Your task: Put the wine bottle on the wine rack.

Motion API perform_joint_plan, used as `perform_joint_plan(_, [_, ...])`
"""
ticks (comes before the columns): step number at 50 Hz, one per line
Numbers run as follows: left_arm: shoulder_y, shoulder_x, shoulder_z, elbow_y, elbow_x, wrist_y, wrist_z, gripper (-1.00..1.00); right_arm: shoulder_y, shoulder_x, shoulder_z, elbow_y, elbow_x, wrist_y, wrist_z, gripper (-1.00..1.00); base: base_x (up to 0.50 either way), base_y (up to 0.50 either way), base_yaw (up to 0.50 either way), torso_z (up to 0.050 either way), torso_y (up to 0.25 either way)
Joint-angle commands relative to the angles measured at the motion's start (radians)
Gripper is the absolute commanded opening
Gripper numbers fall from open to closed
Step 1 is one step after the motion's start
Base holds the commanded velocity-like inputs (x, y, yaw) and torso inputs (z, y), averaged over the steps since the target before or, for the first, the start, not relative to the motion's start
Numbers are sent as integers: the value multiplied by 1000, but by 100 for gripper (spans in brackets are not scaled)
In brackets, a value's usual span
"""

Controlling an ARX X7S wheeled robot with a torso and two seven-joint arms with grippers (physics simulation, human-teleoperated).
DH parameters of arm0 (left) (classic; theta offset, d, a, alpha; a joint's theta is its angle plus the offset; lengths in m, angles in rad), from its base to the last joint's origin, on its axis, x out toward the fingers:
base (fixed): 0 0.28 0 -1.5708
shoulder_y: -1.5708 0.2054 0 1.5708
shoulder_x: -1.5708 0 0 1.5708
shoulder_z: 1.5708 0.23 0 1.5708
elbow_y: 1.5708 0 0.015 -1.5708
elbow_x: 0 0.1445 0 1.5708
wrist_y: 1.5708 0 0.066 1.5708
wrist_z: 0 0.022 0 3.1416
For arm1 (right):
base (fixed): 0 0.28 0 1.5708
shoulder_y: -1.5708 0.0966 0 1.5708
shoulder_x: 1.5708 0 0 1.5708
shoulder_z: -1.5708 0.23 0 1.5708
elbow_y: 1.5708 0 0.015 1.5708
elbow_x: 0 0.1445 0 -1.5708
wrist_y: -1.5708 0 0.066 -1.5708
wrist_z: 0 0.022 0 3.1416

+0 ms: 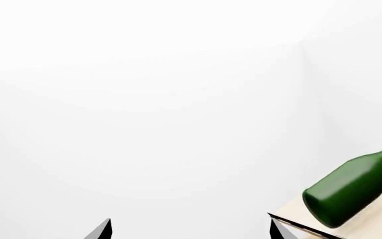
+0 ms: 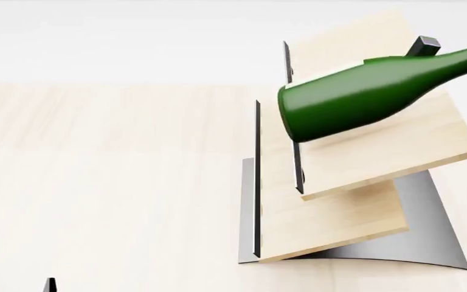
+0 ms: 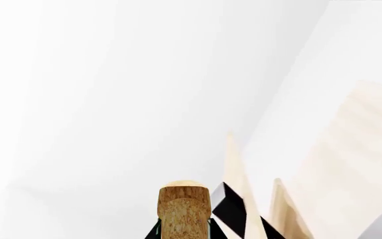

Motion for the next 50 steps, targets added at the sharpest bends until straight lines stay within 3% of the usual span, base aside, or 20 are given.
perform_joint_plan(1, [-2,-1,3,-2,1,-1,-1,100,6,2,21,-1,-33,0,-18,-100,0,0,0,0,10])
perform_joint_plan(50, [-6,-7,11,-3,-1,-1,-10,100,-24,1,19,-40,-57,-13,9,-100,0,0,0,0,1])
